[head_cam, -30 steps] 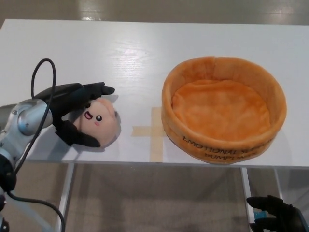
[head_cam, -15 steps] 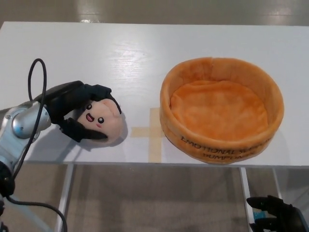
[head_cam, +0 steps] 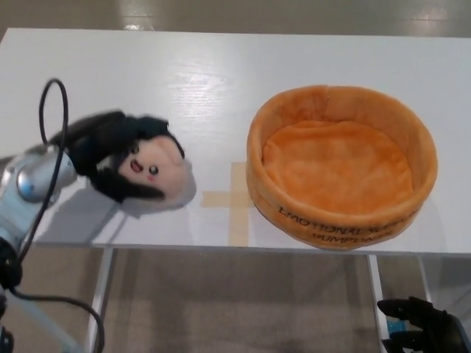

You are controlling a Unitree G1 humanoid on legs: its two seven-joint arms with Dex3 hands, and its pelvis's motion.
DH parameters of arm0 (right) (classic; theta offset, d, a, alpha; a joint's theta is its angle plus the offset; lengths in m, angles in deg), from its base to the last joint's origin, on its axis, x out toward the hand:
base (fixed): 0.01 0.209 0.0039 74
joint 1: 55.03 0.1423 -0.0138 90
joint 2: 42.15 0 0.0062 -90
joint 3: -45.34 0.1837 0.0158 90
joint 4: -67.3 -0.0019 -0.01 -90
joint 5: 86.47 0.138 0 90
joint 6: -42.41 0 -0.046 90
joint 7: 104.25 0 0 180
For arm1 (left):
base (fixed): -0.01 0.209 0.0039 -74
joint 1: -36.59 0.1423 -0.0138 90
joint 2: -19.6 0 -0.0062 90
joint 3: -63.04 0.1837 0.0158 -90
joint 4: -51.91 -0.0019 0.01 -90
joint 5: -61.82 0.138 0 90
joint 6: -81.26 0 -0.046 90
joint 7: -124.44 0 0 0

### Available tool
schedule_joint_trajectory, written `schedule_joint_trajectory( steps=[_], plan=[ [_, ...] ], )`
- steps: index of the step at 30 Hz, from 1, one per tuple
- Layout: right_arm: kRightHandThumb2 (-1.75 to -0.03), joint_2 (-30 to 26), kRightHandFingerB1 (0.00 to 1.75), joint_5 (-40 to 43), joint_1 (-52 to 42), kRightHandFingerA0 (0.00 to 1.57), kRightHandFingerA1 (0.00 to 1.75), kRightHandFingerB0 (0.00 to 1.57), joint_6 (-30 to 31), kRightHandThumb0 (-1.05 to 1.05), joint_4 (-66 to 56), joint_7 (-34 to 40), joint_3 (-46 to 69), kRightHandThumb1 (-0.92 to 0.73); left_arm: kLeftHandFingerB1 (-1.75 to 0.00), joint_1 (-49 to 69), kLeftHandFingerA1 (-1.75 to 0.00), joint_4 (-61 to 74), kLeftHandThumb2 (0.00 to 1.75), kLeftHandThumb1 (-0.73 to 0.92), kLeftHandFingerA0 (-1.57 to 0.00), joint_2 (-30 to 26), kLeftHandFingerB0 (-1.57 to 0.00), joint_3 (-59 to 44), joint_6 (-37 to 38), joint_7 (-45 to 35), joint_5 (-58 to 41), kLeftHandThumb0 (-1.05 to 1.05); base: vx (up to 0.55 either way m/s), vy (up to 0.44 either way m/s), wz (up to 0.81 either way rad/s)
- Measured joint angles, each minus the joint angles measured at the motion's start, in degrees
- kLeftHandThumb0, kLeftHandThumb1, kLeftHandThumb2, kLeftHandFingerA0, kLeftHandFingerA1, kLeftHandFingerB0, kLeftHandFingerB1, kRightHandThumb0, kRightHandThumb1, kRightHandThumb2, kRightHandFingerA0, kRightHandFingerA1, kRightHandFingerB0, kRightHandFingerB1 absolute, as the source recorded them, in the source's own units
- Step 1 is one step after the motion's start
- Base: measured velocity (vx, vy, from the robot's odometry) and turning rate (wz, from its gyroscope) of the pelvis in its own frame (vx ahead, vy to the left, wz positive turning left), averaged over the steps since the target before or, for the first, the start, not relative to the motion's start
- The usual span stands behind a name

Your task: Use the left hand to pick up the pink round toy on the left and place it inside the orange plate on the desk.

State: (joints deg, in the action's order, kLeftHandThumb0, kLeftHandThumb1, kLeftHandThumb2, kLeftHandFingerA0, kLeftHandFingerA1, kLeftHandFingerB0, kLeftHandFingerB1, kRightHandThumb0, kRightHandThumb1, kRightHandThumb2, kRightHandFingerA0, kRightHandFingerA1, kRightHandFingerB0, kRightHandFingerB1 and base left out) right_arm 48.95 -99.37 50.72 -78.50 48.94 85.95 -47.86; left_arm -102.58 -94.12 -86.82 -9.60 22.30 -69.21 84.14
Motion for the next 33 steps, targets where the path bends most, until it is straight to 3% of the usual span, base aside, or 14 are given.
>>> schedule_joint_trajectory(
  steps=[9,17,19,20,21,22,25,26,27,28,29,31,32,33],
  plan=[
    [-0.58,-0.08,0.48,0.05,0.00,0.58,0.51,0.60,0.09,-0.12,0.05,-0.33,0.09,-0.62,-1.06,-8.91,-1.53,0.30,0.67,0.80,-0.75,1.38,-0.76,-2.30,-0.23,1.38,0.09,-0.26,0.00,0.000,0.00],
    [-0.58,-0.12,0.48,0.06,0.04,0.58,0.51,0.60,0.48,-0.11,0.02,-0.61,0.08,-0.62,-0.96,-15.46,-1.56,0.38,0.63,0.78,-0.75,6.25,-0.78,-0.86,-1.77,1.48,1.31,-0.26,0.00,0.000,0.00],
    [-0.57,-0.10,0.49,0.06,0.07,0.60,0.54,0.61,0.49,-0.11,0.00,-0.70,0.08,-0.62,-1.03,-16.78,-1.58,0.21,0.67,0.77,-0.78,7.36,-0.80,-0.27,-1.94,1.67,1.78,-0.28,0.00,0.000,0.00],
    [-0.58,-0.10,0.49,0.06,0.07,0.59,0.53,0.61,0.49,-0.11,0.00,-0.70,0.08,-0.62,-1.15,-16.78,-1.60,0.21,0.65,0.77,-0.71,7.36,-0.71,-0.27,-1.94,1.67,1.78,-0.29,0.00,0.000,0.00],
    [-0.58,-0.15,0.49,0.07,0.07,0.59,0.53,0.61,0.49,-0.11,0.00,-0.72,0.10,-0.62,-1.15,-17.76,-1.60,-0.21,0.65,0.77,-0.71,8.36,-0.71,0.16,-2.14,2.02,2.14,-0.29,0.00,0.000,0.00],
    [-0.57,-0.16,0.50,0.06,0.14,0.59,0.53,0.61,0.49,-0.10,-0.02,-0.77,0.11,-0.61,-1.02,-18.77,-1.58,-0.62,0.63,0.77,-0.74,9.74,-0.77,0.97,-2.36,2.44,2.60,-0.29,0.00,0.000,0.00],
    [-0.57,-0.15,0.49,0.08,0.23,0.59,0.53,0.61,0.49,-0.10,-0.06,-0.89,0.14,-0.61,-1.03,-19.90,-1.61,-1.34,0.64,0.73,-0.74,11.96,-0.77,2.44,-2.62,3.32,3.78,-0.27,0.00,0.000,0.00],
    [-0.57,-0.16,0.49,0.10,0.23,0.59,0.53,0.62,0.49,-0.12,-0.06,-0.93,0.18,-0.61,-0.53,-20.13,-1.56,-1.58,0.61,0.71,-0.81,12.64,-0.83,2.85,-2.74,3.63,4.10,-0.28,0.00,0.000,0.00],
    [-0.57,-0.16,0.49,0.12,0.23,0.59,0.53,0.62,0.48,-0.12,-0.06,-1.02,0.24,-0.61,-0.53,-20.32,-1.56,-1.88,0.61,0.71,-0.81,13.75,-0.83,3.47,-2.94,4.06,4.48,-0.28,0.00,0.000,0.00],
    [-0.58,-0.16,0.49,0.13,0.24,0.58,0.52,0.61,0.49,-0.12,-0.06,-1.12,0.28,-0.62,-1.07,-20.40,-1.67,-2.09,0.62,0.73,-0.78,14.83,-0.76,4.02,-3.20,4.39,4.76,-0.26,0.00,0.000,0.00],
    [-0.58,-0.16,0.49,0.13,0.24,0.58,0.52,0.61,0.49,-0.12,-0.06,-1.16,0.28,-0.62,-1.07,-20.43,-1.67,-2.19,0.62,0.73,-0.78,15.46,-0.76,4.29,-3.36,4.56,4.88,-0.26,0.00,0.000,0.00],
    [-0.58,-0.16,0.49,0.12,0.31,0.58,0.52,0.61,0.49,-0.11,-0.09,-1.30,0.28,-0.62,-1.02,-20.46,-1.67,-2.51,0.63,0.75,-0.77,17.33,-0.78,5.08,-3.90,5.17,5.48,-0.27,0.00,0.000,0.00],
    [-0.58,-0.16,0.48,0.11,0.47,0.57,0.52,0.60,0.49,-0.13,-0.16,-1.42,0.27,-0.62,-0.49,-20.46,-1.53,-2.70,0.66,0.74,-0.81,18.73,-0.69,5.72,-4.30,5.69,5.94,-0.30,0.00,0.000,0.00],
    [-0.58,-0.16,0.48,0.11,0.49,0.57,0.52,0.60,0.49,-0.13,-0.18,-1.46,0.27,-0.62,-0.49,-20.46,-1.53,-2.76,0.66,0.74,-0.81,19.19,-0.69,5.89,-4.47,5.86,6.06,-0.30,0.00,0.000,0.00]
  ],
)
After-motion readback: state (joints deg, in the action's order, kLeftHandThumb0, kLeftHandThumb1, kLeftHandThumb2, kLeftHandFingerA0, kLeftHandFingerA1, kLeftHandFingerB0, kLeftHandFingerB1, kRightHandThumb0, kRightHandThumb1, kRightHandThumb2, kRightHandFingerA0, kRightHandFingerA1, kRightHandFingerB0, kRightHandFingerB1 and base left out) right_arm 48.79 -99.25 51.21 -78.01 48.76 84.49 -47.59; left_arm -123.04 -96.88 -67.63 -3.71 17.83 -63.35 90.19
